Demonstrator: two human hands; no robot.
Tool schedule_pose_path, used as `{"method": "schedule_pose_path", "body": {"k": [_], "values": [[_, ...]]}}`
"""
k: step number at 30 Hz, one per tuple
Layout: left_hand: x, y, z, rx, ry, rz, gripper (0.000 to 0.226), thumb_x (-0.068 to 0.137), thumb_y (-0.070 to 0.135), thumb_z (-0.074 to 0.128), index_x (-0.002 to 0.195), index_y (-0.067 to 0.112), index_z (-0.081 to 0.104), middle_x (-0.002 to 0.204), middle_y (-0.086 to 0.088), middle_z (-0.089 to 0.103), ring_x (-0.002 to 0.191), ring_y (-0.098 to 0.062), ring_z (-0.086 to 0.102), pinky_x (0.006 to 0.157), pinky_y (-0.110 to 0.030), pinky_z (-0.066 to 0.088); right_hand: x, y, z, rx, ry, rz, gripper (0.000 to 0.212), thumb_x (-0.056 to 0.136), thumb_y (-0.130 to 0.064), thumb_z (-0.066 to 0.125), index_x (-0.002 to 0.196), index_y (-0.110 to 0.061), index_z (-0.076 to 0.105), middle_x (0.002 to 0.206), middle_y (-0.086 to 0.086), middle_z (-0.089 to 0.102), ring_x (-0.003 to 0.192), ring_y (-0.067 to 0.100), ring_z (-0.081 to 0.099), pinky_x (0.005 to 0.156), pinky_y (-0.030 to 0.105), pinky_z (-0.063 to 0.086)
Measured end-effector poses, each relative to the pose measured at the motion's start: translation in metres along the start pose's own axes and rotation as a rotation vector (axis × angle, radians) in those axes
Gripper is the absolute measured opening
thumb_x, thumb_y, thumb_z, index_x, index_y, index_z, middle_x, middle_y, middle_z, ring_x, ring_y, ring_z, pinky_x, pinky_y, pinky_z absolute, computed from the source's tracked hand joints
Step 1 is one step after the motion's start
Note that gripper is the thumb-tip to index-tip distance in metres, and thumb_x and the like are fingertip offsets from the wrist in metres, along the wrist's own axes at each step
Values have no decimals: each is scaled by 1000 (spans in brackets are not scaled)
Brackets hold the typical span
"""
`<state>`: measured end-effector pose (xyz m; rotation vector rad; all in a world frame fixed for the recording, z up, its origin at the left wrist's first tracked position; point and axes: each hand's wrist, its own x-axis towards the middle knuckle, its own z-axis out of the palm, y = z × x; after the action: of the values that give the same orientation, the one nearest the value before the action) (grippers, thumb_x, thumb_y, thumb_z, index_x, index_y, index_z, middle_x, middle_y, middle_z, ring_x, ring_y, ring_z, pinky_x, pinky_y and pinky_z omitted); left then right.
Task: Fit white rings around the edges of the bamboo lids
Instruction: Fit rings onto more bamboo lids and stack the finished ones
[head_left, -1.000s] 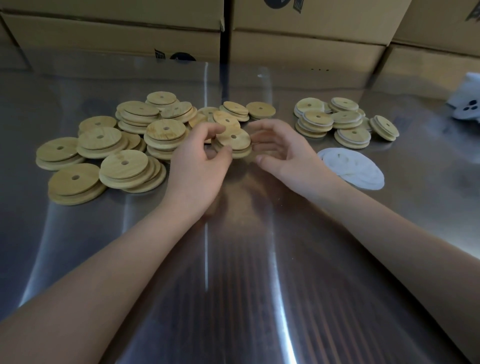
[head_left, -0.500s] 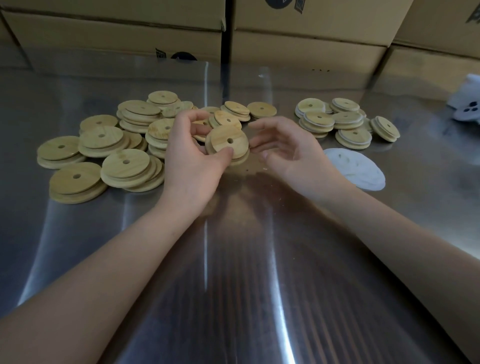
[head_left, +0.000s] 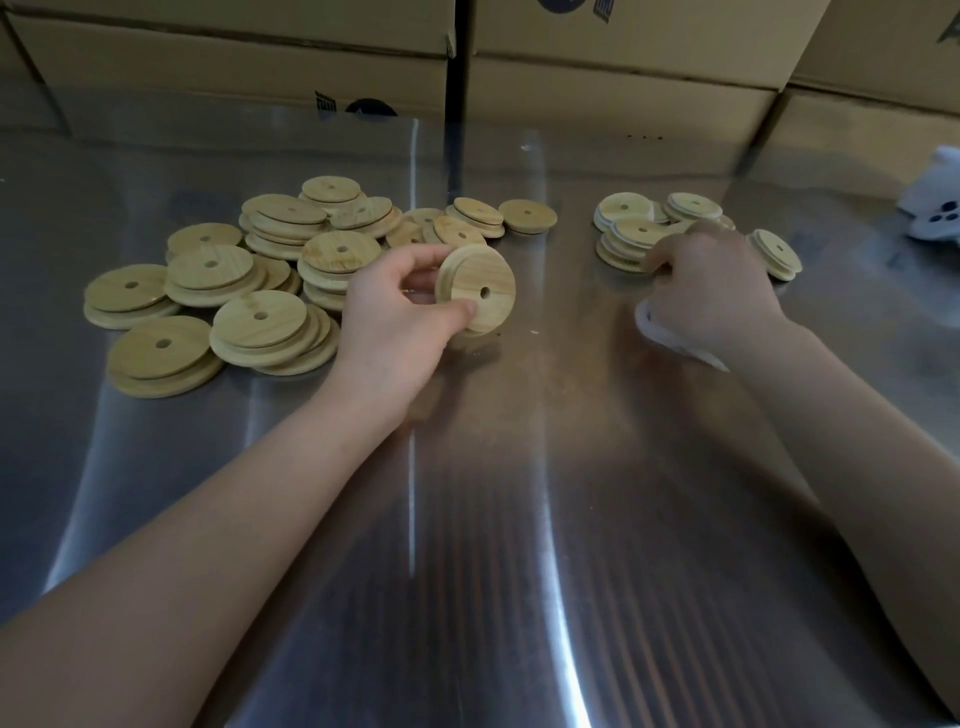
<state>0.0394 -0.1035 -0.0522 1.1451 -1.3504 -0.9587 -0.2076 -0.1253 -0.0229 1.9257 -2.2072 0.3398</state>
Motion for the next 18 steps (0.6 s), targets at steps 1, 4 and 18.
{"method": "schedule_pose_path", "body": {"k": [1,4,18], "values": [[0,0,-1,-6,-3,-2,41,78,3,78,106,31,66,98,12,70,87,3,66,76,-13,54,2,3,-1,-8,-24,11,38,82,-7,53,117,-12,69,120,22,56,115,43,48,95,45,42],[0,0,-2,-19,-7,-5,40,78,2,77,104,31,65,98,11,70,89,3,65,77,-13,54,4,8,0,-36,-95,31,23,80,-7,53,93,-13,72,106,20,62,101,40,52,81,39,43],[0,-1,-1,16,-29,18,36,79,3,77,97,33,65,94,13,70,87,3,66,76,-16,55,9,19,2,132,-170,102,12,85,-11,59,89,-13,70,94,11,67,95,30,58,72,31,40]]}}
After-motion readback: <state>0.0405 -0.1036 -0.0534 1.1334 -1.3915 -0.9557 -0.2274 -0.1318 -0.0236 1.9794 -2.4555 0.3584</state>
